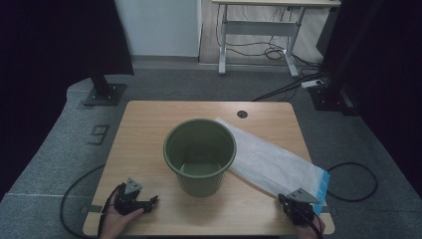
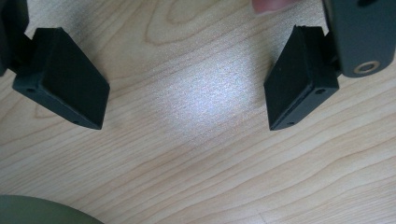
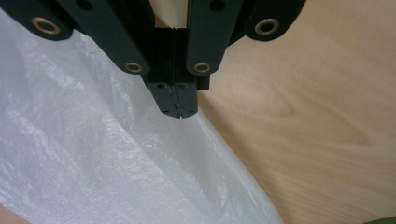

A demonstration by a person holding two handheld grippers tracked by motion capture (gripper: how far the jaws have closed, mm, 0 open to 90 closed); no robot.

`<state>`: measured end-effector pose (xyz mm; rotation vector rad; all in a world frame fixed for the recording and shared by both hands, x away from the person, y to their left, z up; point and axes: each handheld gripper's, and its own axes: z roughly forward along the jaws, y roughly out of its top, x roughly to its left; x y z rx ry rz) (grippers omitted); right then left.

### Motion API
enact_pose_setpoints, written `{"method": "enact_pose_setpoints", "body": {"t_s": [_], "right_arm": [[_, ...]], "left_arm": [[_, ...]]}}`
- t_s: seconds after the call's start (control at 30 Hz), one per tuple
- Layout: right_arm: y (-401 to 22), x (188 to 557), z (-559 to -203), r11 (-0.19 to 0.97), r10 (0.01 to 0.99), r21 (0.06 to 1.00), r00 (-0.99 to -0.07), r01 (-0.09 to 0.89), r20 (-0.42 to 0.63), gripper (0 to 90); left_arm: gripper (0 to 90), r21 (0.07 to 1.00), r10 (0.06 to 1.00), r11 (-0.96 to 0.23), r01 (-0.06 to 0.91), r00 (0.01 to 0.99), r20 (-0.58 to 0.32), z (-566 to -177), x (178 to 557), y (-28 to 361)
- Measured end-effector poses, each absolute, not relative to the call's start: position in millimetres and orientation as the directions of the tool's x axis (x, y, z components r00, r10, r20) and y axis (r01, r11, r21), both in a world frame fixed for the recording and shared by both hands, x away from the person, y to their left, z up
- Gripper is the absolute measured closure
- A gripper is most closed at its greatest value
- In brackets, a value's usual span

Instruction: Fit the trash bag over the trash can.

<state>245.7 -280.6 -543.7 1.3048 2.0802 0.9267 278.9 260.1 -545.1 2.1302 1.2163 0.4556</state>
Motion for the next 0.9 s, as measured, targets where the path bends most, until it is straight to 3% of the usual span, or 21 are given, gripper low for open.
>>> {"method": "enact_pose_setpoints", "body": {"t_s": [0.1, 0.2, 0.3, 0.47, 0.53, 0.6, 0.63, 0.67, 0.7, 0.77, 0.8, 0.9], "right_arm": [[-272, 241, -538, 0.292, 0.913, 0.797, -0.401, 0.529, -0.068, 56.1], [-235, 257, -525, 0.319, 0.887, 0.836, -0.451, 0.446, -0.097, 42.1], [-217, 272, -524, 0.334, 0.871, 0.84, -0.481, 0.428, -0.102, 38.9], [-171, 332, -536, 0.309, 0.859, 0.821, -0.511, 0.481, -0.024, 34.6], [-161, 340, -540, 0.309, 0.863, 0.818, -0.504, 0.485, -0.027, 34.7], [-157, 343, -542, 0.305, 0.863, 0.817, -0.505, 0.49, -0.02, 38.5], [-154, 345, -543, 0.311, 0.862, 0.815, -0.506, 0.488, -0.026, 43.6], [-149, 348, -547, 0.344, 0.868, 0.799, -0.492, 0.492, -0.07, 56.1], [-149, 348, -547, 0.344, 0.868, 0.799, -0.492, 0.492, -0.07, 56.1], [-151, 348, -550, 0.348, 0.881, 0.786, -0.465, 0.511, -0.087, 73.9], [-157, 346, -551, 0.337, 0.888, 0.788, -0.453, 0.515, -0.083, 87.8], [-166, 339, -550, 0.318, 0.892, 0.789, -0.447, 0.526, -0.061, 88.9]], "left_arm": [[13.8, 0.675, 0.858, -0.371, 0.638, 0.513, -0.014, -545, 279, 260], [13.8, 0.674, 0.858, -0.371, 0.638, 0.513, -0.014, -545, 279, 260], [13.8, 0.674, 0.858, -0.371, 0.638, 0.513, -0.013, -545, 279, 260], [13.6, 0.674, 0.857, -0.371, 0.638, 0.514, -0.015, -545, 279, 260], [13.6, 0.674, 0.856, -0.373, 0.637, 0.517, -0.015, -545, 279, 261], [13.6, 0.674, 0.855, -0.374, 0.637, 0.519, -0.016, -545, 279, 261], [13.6, 0.674, 0.854, -0.375, 0.636, 0.52, -0.016, -545, 279, 261], [13.6, 0.674, 0.853, -0.376, 0.635, 0.522, -0.016, -545, 279, 261], [13.6, 0.674, 0.853, -0.376, 0.635, 0.522, -0.016, -545, 279, 261], [13.6, 0.674, 0.853, -0.377, 0.635, 0.522, -0.015, -545, 279, 261], [13.7, 0.674, 0.852, -0.378, 0.635, 0.523, -0.015, -545, 279, 261], [13.7, 0.674, 0.852, -0.378, 0.634, 0.524, -0.015, -545, 279, 261]]}}
